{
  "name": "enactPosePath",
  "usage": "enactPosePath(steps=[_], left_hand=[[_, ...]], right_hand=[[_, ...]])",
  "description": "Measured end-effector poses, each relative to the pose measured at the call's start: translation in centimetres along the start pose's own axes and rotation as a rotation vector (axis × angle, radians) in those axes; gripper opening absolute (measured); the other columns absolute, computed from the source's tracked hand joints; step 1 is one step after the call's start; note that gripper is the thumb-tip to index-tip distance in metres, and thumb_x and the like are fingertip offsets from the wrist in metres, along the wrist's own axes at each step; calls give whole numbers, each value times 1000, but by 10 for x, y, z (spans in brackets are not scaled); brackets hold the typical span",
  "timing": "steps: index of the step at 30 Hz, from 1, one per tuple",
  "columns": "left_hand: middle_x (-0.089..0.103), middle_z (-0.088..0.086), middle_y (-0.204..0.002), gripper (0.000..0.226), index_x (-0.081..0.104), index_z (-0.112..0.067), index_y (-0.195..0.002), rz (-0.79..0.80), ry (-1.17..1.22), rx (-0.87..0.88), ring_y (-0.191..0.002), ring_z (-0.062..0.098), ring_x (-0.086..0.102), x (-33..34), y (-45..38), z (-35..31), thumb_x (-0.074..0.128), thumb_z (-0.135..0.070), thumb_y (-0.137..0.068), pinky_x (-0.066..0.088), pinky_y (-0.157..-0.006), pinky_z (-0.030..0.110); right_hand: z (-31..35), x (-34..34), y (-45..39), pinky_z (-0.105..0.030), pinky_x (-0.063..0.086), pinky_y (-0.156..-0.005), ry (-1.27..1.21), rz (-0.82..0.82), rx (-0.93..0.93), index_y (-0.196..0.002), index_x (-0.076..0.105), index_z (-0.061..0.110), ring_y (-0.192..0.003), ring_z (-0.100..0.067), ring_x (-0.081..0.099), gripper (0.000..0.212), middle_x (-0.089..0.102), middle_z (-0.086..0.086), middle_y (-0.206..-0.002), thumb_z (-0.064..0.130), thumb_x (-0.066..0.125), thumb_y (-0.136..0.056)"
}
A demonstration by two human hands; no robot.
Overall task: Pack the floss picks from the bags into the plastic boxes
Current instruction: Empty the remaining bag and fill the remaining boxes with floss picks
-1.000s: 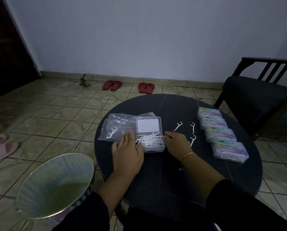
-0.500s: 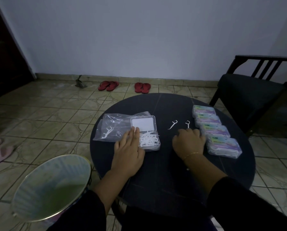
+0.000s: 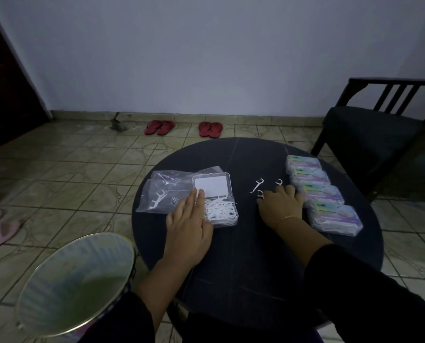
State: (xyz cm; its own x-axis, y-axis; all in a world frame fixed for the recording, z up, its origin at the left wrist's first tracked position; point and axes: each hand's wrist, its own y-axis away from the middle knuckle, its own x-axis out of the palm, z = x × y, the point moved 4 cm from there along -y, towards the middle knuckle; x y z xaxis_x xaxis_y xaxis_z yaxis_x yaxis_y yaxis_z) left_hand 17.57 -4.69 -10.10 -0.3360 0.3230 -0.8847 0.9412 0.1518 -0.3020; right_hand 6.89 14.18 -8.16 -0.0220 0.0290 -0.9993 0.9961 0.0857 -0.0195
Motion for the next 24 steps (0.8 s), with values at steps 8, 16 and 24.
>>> enactPosePath(steps=[8,16,24], left_hand=[[6,-8,-159,75,3,-26,-152,-18,19,5,-141,9,0,0,-2,0,4,-44,-79,4,-114,34],[13,-5,-158,73,9,-24,-152,-44,28,14,-140,10,6,1,-4,1,8,-43,-81,12,-112,37],[20,-1,-157,72,17,-21,-151,-62,7,35,-141,15,14,1,-2,0,13,-41,-82,15,-112,40]], right_hand=[[11,7,-29,-43,25,-102,-20,83,143,-146,26,29,-130,-35,33,66,38,-17,-144,67,26,-91],[19,7,-21,-46,23,-100,-12,69,-56,-138,41,28,-128,-29,34,43,40,0,-143,35,25,-100],[6,10,13,-42,23,-99,-86,73,-250,-135,47,35,-131,-15,32,39,38,18,-146,28,33,-99]])
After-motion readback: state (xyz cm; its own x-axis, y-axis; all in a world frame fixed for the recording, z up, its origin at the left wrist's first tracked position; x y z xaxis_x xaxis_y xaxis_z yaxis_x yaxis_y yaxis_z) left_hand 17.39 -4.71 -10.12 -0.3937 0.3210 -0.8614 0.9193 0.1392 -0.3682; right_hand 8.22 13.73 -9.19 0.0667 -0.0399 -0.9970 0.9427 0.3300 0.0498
